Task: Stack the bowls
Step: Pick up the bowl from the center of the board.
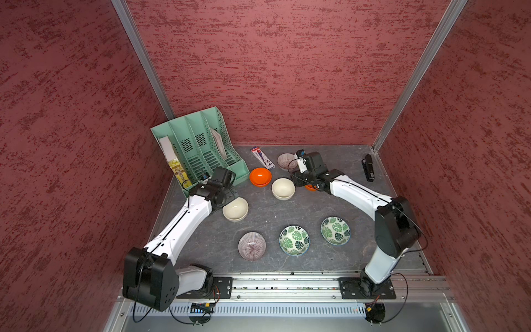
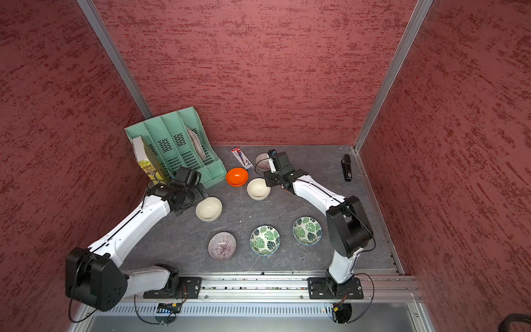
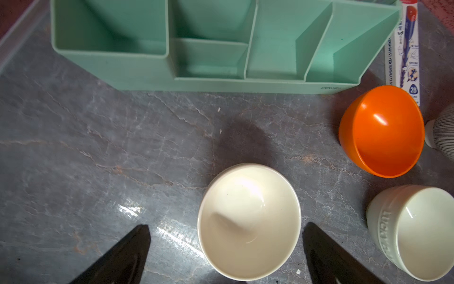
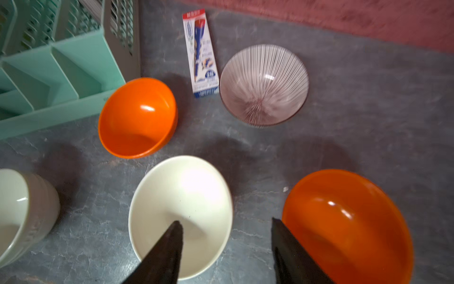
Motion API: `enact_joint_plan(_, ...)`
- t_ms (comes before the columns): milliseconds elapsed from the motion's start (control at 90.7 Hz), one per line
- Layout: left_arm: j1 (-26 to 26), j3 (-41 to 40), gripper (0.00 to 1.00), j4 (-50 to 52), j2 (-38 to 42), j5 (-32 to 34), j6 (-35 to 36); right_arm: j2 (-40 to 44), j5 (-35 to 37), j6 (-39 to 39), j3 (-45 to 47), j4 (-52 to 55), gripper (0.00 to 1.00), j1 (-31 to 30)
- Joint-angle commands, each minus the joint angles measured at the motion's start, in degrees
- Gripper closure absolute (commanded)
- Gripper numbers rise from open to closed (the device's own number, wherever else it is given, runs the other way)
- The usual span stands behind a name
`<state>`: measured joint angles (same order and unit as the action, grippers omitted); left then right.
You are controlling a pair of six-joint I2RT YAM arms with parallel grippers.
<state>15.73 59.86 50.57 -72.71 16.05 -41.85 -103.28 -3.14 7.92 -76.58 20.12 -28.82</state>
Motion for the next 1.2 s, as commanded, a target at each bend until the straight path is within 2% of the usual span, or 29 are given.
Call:
enact_joint_plan(0,0.2,2.0,0.0,1.9,1.5,3.6,7.2,-2.4,-3.9,3.2,-2.8,5.2,0.5,-0.2)
enact_joint_plan(176,0.2,3.8,0.0,2.5,1.7,4.4,11.2,-6.1,-3.5,4.0,-5.0,6.7,0.52,-0.4)
enact_joint_plan(309,0.2,3.8,0.0,1.9,2.4,3.6,11.8,-7.8,-3.0,4.3,-5.1,6.5,0.52,-0.4)
enact_joint_plan(452,0.2,4.2,0.0,1.4,2.4,2.6,11.7,-10.4,-2.9,4.8,-6.0,6.4,0.57,-0.4)
enact_joint_plan(617,0.1,4.0,0.0,1.0,3.0,2.2,11.8,-12.1,-1.5,5.7,-6.5,4.4,0.67,-0.4)
enact_joint_plan(738,0.2,3.3,0.0,0.6,3.6,2.6,12.5,-13.3,-2.2,6.3,-8.2,4.9,0.83,-0.4)
enact_joint_plan(815,0.1,2.9,0.0,0.5,3.7,3.3,12.8,-12.6,-2.3,6.6,-8.5,5.0,0.91,-0.4)
enact_joint_plan(926,-0.3,2.5,0.0,0.4,3.4,3.7,12.9,-9.3,-2.4,6.5,-8.5,5.1,0.96,-0.6)
enact_joint_plan(1025,-1.8,2.4,0.0,-0.2,2.5,2.1,12.5,-6.3,-3.4,5.6,-9.4,7.0,0.99,-1.2)
enact_joint_plan(1190,-7.8,3.5,0.0,-0.3,0.1,-1.2,10.4,-3.9,-3.0,3.3,-13.4,11.4,0.99,-5.7)
